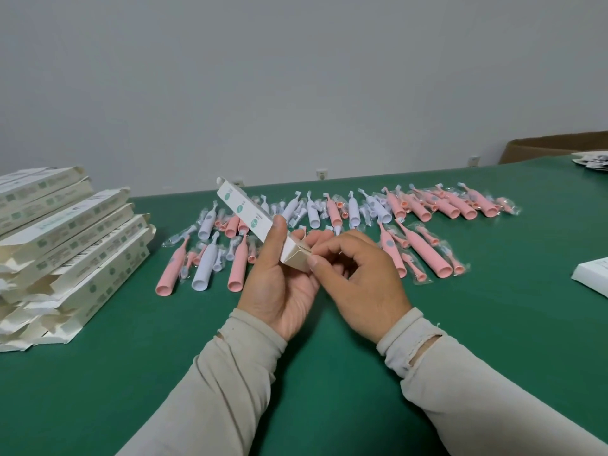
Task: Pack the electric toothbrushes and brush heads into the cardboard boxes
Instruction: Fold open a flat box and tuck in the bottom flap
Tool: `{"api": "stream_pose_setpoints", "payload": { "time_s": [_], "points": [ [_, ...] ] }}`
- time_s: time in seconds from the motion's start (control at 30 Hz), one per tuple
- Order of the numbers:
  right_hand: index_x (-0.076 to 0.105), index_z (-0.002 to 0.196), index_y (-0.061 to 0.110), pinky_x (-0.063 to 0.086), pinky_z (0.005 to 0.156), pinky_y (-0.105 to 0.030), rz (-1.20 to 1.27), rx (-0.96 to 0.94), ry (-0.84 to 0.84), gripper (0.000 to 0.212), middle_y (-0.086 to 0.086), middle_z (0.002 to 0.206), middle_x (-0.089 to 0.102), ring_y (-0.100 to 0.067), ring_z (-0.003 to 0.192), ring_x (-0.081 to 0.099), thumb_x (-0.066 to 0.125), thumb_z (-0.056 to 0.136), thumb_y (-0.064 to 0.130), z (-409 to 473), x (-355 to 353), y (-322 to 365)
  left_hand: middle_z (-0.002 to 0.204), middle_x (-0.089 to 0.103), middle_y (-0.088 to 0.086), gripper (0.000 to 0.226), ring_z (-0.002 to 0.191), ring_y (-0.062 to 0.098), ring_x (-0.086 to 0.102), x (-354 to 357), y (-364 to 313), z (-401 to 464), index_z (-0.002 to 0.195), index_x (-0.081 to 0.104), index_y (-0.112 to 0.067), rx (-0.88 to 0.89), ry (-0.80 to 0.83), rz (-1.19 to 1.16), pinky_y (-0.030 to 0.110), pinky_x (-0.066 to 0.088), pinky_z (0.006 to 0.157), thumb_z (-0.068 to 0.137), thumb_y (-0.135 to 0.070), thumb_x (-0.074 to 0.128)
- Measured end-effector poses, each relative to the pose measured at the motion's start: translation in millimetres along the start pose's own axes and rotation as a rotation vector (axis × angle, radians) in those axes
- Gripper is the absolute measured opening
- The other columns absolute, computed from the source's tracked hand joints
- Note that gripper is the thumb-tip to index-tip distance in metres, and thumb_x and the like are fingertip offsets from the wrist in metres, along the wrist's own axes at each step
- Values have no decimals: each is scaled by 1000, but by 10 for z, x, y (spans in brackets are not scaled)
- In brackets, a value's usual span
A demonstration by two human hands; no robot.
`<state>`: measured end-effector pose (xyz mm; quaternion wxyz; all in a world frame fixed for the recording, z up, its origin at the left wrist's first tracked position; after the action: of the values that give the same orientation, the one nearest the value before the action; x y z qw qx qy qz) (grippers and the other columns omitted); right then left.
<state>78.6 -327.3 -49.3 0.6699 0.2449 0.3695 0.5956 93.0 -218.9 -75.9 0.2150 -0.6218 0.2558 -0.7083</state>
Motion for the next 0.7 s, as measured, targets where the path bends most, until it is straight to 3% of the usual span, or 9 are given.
{"api": "stream_pose_setpoints", "payload": {
  "time_s": [0.07, 0.17, 0.27, 0.37, 0.4, 0.47, 0.53, 0.63, 0.7],
  "points": [
    [71, 79, 19, 44, 67, -9, 40, 4, -36, 13, 16, 92, 68, 1, 81, 63, 77, 82, 8, -5, -18, 3, 105, 59, 20, 51, 105, 34, 60, 27, 21, -20, 116, 45, -6, -6, 22, 22, 57, 50, 99, 90, -45, 64],
    [67, 76, 13, 48, 66, -8, 91, 28, -46, 15, 16, 90, 70, 2, 80, 66, 77, 81, 4, -5, -30, -39, 118, 55, 26, 61, 107, 38, 64, 28, 42, -53, 127, 42, -1, -21, 4, -9, 48, 59, 81, 87, -39, 67],
    [68, 78, 22, 47, 60, -13, 70, 111, 9, 15, 9, 88, 72, -2, 63, 57, 75, 84, 10, 17, -16, -121, 101, 67, 18, 54, 94, 34, 70, -36, -15, -33, 117, 52, -2, 45, -66, 63, 44, 60, 75, 82, -37, 74],
    [67, 78, 27, 48, 60, -23, 94, 177, -50, 14, 8, 78, 70, -6, 61, 52, 69, 88, 17, 76, -120, -182, 92, 70, 10, 26, 80, 29, 67, -116, -275, -33, 99, 60, -15, 233, -183, 559, 38, 57, 64, 84, -28, 78],
    [66, 77, 27, 48, 63, -27, 129, 216, -101, 12, 9, 74, 67, -8, 63, 54, 69, 89, 24, 97, -188, -207, 101, 70, 9, 30, 83, 26, 66, -184, -391, -33, 105, 59, -18, 297, -267, 838, 37, 57, 66, 83, -25, 79],
    [66, 79, 27, 48, 58, -31, 244, 321, -192, 24, 7, 68, 64, -12, 60, 54, 64, 87, 49, 124, -322, -265, 118, 63, 1, 47, 101, 22, 61, -293, -584, -36, 119, 54, -24, 398, -397, 1438, 40, 55, 83, 80, -23, 79],
    [67, 90, 25, 47, 49, -24, 367, 390, -244, 40, 8, 70, 68, -11, 56, 55, 58, 82, 63, 152, -433, -326, 116, 55, -5, 47, 105, 20, 52, -268, -614, -54, 117, 49, -31, 479, -340, 1810, 39, 49, 86, 79, -22, 76],
    [69, 98, 20, 42, 41, -20, 444, 443, -280, 44, 6, 72, 69, -14, 54, 57, 57, 85, 60, 171, -529, -388, 104, 47, -13, 49, 97, 16, 46, -229, -559, -43, 102, 39, -47, 498, -192, 1955, 35, 43, 77, 78, -24, 75],
    [71, 92, 18, 41, 39, -21, 470, 484, -314, 36, -1, 74, 71, -15, 52, 58, 57, 94, 50, 168, -559, -446, 110, 48, -13, 47, 102, 15, 46, -236, -566, -38, 107, 44, -45, 489, -142, 1977, 33, 42, 80, 78, -27, 75]
  ]
}}
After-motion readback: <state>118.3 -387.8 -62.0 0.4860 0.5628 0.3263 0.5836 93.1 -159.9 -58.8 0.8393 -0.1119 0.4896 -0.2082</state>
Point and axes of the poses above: each hand's wrist, its own z-axis towards the middle knuckle, its own x-axis out of the palm, y = z × x, the point moved 7 cm from there along z, towards the middle knuckle
